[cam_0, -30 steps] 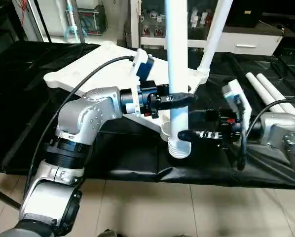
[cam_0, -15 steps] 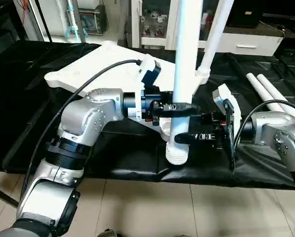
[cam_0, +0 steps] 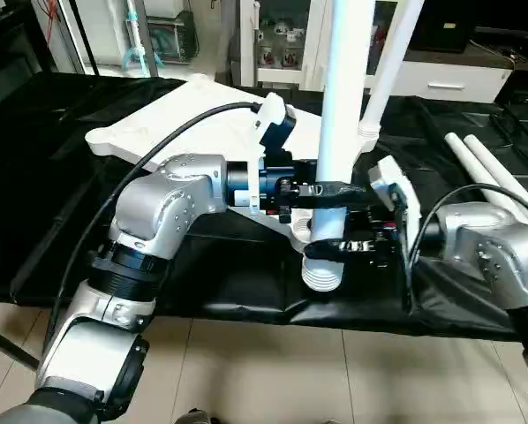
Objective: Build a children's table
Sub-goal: Pick table leg
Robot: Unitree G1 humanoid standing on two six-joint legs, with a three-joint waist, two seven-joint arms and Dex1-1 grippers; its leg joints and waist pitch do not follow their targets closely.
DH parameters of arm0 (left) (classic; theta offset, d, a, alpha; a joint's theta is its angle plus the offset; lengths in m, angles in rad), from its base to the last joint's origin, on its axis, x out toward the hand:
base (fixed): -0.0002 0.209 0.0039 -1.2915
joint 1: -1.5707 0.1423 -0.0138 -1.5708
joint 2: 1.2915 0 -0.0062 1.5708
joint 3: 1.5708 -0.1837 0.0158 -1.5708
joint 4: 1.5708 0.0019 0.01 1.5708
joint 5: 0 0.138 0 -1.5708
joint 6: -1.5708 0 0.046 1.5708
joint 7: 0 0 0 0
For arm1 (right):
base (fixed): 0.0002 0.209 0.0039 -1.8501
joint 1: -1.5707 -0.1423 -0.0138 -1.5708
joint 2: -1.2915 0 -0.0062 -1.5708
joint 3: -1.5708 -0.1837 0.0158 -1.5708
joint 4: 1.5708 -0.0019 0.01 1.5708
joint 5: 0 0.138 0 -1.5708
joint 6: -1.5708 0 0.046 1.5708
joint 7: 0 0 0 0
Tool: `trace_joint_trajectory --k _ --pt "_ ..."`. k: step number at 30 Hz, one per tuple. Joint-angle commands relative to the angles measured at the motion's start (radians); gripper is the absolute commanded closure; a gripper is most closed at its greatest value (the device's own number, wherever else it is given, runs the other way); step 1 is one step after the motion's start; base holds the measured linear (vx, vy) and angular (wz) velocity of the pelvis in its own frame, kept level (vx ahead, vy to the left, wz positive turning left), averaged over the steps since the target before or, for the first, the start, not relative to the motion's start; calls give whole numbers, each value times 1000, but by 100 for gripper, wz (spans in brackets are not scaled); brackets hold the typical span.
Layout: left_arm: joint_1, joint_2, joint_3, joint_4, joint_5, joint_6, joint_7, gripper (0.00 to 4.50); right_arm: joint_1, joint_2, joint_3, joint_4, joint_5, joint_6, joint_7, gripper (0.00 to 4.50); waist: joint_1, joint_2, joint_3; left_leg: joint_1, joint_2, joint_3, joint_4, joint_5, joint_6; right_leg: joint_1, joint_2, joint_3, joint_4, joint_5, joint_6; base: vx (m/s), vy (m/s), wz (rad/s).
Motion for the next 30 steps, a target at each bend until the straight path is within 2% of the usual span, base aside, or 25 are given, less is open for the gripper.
trace_joint_trajectory --k 1,4,14,17,19,30 --pt "-21 3 -13 -2 9 -9 -12 263 -11 -4 6 -9 -9 -8 10 102 -2 -13 -77 19 39 -16 -74 -98 32 59 -50 42 -62 -159 -242 0 0 0" --pt "-20 4 -14 -5 8 -8 -16 263 -14 -1 6 -8 -13 -9 10 85 -2 -14 -77 19 39 -17 -75 -97 31 59 -50 42 -62 -162 -239 0 0 0" --pt "-15 10 -23 -17 10 2 -30 263 -29 9 11 12 -16 -18 26 84 -2 -13 -78 19 39 -17 -75 -98 29 58 -50 41 -61 -164 -237 0 0 0" --pt "-13 11 -26 -18 12 2 -33 263 -27 12 15 10 -16 -17 32 122 -1 -13 -78 18 38 -17 -74 -94 33 58 -49 41 -60 -148 -244 0 0 0" --pt "-14 10 -28 -17 14 2 -33 263 -25 12 18 9 -16 -14 38 129 -1 -13 -78 18 39 -17 -75 -95 33 58 -49 41 -60 -151 -244 0 0 0" --pt "-17 7 -30 -13 13 -1 -30 263 -18 4 26 9 -20 -14 60 236 -2 -11 -78 18 39 -17 -75 -103 27 58 -49 41 -61 -153 -243 0 0 0"
